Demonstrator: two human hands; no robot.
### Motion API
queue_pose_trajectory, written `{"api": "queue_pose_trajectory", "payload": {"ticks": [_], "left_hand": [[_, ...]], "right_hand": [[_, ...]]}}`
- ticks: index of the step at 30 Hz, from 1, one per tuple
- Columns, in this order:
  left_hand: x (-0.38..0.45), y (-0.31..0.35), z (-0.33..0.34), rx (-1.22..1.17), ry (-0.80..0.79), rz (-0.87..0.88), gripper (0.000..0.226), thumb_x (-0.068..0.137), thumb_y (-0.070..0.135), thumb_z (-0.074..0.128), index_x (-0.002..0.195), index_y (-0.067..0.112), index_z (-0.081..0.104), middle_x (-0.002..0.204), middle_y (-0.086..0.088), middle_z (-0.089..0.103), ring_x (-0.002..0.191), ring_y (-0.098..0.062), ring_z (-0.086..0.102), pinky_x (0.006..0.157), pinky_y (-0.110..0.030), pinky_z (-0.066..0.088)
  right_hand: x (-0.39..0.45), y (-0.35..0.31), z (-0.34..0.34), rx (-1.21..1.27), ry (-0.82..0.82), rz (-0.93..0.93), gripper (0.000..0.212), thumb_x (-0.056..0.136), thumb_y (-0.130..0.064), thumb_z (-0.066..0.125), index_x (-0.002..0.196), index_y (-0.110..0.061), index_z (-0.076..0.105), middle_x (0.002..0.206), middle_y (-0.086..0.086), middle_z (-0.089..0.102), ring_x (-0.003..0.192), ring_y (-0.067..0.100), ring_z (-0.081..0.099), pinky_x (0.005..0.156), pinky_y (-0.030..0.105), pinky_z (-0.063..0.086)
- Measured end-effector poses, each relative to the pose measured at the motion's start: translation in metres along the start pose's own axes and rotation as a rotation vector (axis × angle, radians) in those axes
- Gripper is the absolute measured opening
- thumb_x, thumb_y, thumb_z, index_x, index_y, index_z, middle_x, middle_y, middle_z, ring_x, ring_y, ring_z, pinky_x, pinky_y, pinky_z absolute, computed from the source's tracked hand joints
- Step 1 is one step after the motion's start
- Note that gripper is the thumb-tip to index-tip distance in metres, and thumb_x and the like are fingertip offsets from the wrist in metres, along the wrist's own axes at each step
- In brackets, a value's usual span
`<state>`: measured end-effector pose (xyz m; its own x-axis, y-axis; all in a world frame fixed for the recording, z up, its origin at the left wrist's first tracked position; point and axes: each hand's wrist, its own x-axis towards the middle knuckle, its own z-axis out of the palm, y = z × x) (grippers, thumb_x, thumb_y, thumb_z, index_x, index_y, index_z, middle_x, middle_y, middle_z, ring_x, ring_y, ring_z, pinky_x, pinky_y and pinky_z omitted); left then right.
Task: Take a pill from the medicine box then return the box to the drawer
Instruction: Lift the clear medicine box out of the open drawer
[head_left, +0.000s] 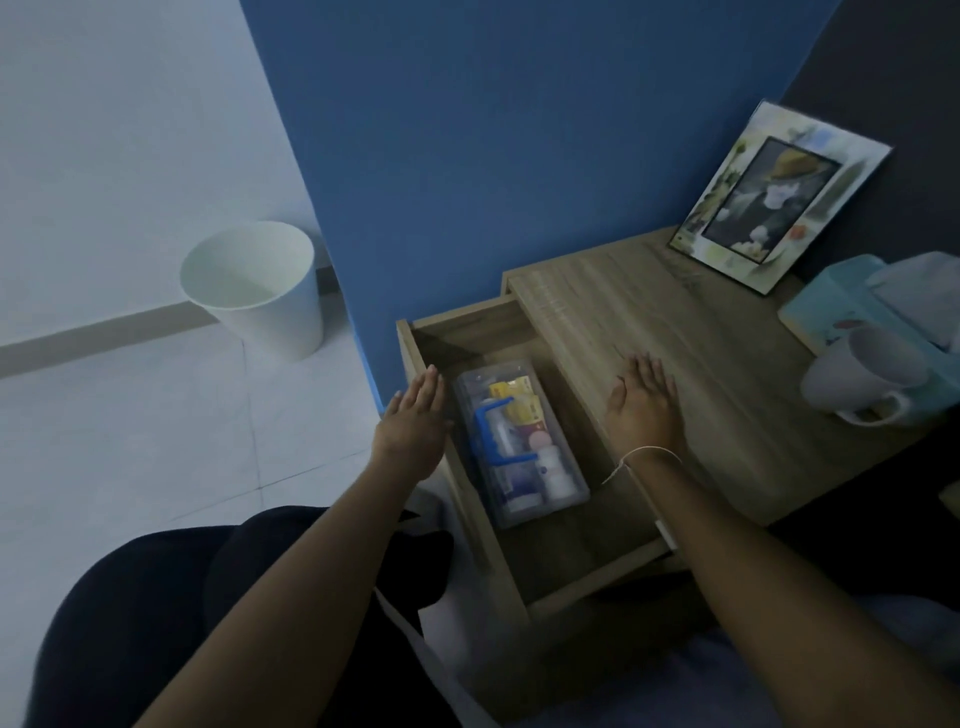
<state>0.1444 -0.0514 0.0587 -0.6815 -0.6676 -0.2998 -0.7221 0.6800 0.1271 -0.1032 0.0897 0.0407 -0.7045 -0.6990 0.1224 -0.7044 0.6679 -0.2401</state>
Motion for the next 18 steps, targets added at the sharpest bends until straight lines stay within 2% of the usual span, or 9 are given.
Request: {"api": "queue_pose_trajectory", "payload": {"ticks": [7,18], "left_hand": [[-0.015,-0.024,0.002,0.016,0.001,-0.016,0.064,0.101,0.020,0.029,0.151,0.012,-0.010,0.161,-0.006,-0.016,0.149,-0.021,-0.011,0.121,-0.037,0.005],[-0.017,-0.016,0.003,-0.001,0.026,-0.037,0.060,0.103,0.033,0.022,0.152,0.012,-0.007,0.162,-0.007,-0.012,0.149,-0.022,-0.010,0.123,-0.039,0.003]], "right_hand": [[0.000,-0.001,-0.002,0.018,-0.002,0.003,0.048,0.099,-0.018,0.033,0.143,0.000,0.039,0.152,0.019,0.037,0.146,0.030,0.027,0.121,0.043,0.015],[0.001,0.001,-0.004,0.015,-0.057,-0.015,0.049,0.100,-0.019,0.031,0.146,0.000,0.034,0.155,0.017,0.031,0.148,0.029,0.021,0.122,0.042,0.011]]}}
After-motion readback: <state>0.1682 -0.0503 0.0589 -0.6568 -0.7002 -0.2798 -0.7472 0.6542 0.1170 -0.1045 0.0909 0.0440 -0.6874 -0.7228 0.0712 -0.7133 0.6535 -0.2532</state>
